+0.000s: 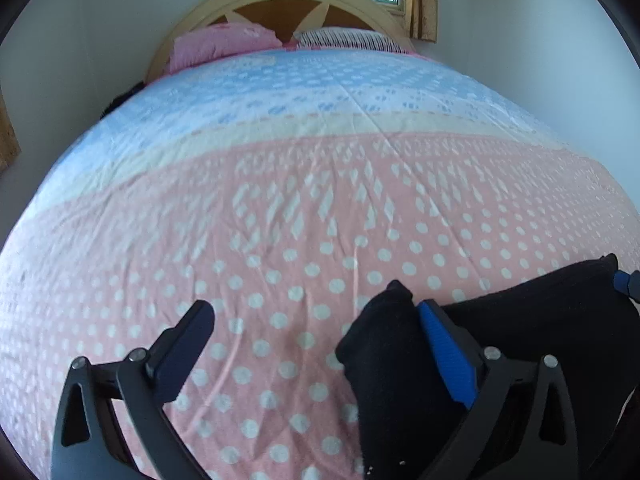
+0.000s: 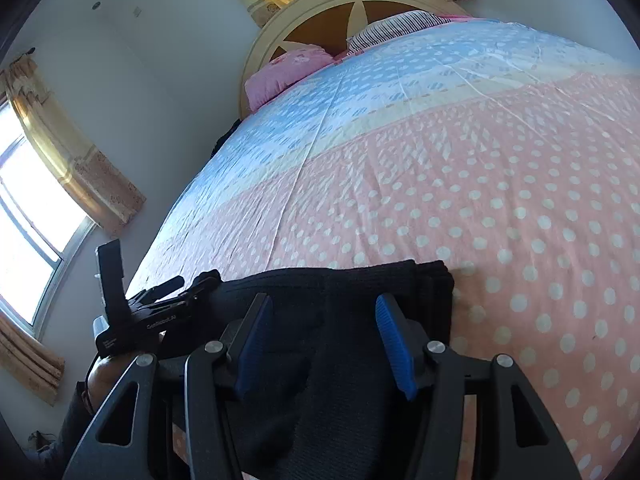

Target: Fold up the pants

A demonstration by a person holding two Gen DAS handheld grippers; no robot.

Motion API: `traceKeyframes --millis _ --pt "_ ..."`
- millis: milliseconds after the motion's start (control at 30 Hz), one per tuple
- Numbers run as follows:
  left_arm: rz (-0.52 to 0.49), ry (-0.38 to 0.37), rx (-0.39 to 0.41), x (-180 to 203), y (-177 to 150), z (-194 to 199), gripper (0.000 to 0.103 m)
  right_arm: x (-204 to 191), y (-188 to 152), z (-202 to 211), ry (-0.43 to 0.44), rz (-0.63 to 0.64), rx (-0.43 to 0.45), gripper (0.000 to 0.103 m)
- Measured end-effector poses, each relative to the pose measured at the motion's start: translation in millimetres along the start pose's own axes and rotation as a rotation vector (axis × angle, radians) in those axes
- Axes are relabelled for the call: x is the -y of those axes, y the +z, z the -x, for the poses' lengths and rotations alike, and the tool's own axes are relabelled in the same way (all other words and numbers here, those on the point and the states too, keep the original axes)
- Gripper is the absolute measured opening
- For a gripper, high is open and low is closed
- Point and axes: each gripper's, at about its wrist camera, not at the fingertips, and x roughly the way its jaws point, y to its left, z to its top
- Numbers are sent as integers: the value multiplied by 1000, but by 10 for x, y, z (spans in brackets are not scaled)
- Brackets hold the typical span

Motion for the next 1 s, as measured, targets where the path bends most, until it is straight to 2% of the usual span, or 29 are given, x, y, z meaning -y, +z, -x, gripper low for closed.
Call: traceKeyframes --millis 67,200,367,433,500,633,700,767,900,1000 --pt "16 -2 -5 -12 11 -17 103 21 -21 -18 5 -3 8 56" --pt "-17 24 21 41 -5 77 103 5 -59 37 13 26 27 56" --pt "43 -19 106 -118 -108 558 103 -24 -214 417 38 10 56 56" --pt "42 -41 134 -134 -189 743 103 -96 -332 544 51 60 49 56" --pt "22 -55 144 -98 -291 872 103 -172 -458 597 30 120 32 56" --pt "-11 -99 123 53 -487 882 103 -266 -639 567 -30 215 -13 56" --pt "-41 -63 94 138 -573 771 103 -278 -682 523 -68 247 -36 56" --pt "-43 -67 51 173 -642 624 103 -267 -707 464 -94 263 -59 56" --pt "-14 -91 45 153 -661 590 103 -268 -725 479 -95 288 -50 56" --pt "-16 -88 59 136 -632 672 103 -234 -693 560 -49 257 -18 56"
